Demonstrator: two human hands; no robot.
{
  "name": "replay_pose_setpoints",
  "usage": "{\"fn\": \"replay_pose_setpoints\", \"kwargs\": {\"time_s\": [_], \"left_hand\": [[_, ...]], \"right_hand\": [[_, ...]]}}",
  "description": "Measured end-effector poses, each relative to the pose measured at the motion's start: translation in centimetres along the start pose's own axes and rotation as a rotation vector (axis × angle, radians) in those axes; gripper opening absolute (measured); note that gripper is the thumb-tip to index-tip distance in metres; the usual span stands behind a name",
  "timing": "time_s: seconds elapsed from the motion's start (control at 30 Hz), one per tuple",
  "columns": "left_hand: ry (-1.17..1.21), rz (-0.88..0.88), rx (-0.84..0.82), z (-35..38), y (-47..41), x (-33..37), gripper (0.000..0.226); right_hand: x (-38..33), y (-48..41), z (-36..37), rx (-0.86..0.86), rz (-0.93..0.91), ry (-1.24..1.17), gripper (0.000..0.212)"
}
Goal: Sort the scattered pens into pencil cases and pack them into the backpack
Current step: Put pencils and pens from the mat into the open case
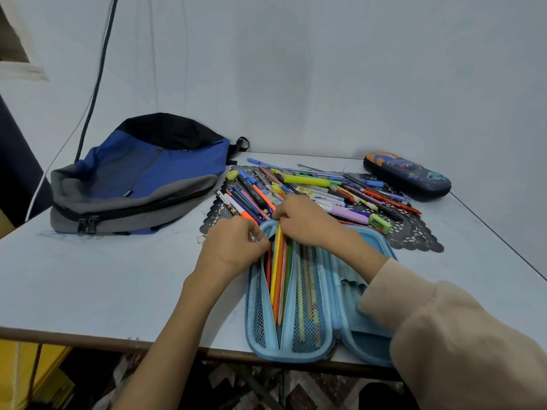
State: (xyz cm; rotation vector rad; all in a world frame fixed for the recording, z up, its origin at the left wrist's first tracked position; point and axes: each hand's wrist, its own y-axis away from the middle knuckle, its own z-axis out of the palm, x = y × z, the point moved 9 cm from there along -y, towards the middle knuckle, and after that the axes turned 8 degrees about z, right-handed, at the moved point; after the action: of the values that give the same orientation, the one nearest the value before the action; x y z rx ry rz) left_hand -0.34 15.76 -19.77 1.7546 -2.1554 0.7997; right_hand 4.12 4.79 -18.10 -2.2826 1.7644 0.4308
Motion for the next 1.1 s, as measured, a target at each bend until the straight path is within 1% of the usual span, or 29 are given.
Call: {"fn": "replay_pose_setpoints", "kwargs": {"time_s": [0.13,0.2,0.33,0.47,0.53,0.63,0.7,0.87,0.93,1.03,1.1], "left_hand": [[-0.009,-0.007,0.032,0.0,-0.2,-0.1,0.018],[-0.027,-0.009,0.052,0.0,-0.3,-0.2,0.017],[-0.112,0.006,0.087,0.1,-0.5,0.0,0.016],[-0.108,0.017,0.091,0.1,-0.9,0.0,0.014],[-0.114,0.032,0.092,0.1,-0.9,0.0,0.015],[-0.076,0.046,0.112,0.0,-0.9,0.1,0.013],[-0.040,0.039,0.132,0.0,-0.8,-0.1,0.017],[0.055,0.037,0.161,0.2,-0.9,-0.5,0.019],[0.078,0.033,0.176,0.2,-0.9,-0.7,0.020],[0.141,0.030,0.199,0.2,-0.9,-0.8,0.024],[0.211,0.026,0.199,0.3,-0.9,-1.1,0.021]], "right_hand": [[0.2,0.7,-0.1,0.013,-0.010,0.014,0.032],[0.0,1.2,-0.2,0.015,-0.035,0.031,0.033],[-0.6,2.0,0.6,-0.046,-0.068,0.041,0.038],[-0.5,2.1,0.4,-0.105,-0.070,-0.037,0.048],[0.0,2.0,0.3,-0.158,-0.066,-0.156,0.052],[1.2,1.7,-0.7,-0.130,-0.022,-0.315,0.053],[1.7,1.5,-1.1,-0.097,-0.011,-0.308,0.052],[1.6,1.6,-0.6,-0.123,-0.023,-0.249,0.056],[1.3,1.7,-0.3,-0.146,-0.038,-0.250,0.048],[0.7,1.9,-0.3,-0.147,-0.101,-0.220,0.022],[0.7,1.9,-0.3,-0.124,-0.127,-0.241,0.016]]}}
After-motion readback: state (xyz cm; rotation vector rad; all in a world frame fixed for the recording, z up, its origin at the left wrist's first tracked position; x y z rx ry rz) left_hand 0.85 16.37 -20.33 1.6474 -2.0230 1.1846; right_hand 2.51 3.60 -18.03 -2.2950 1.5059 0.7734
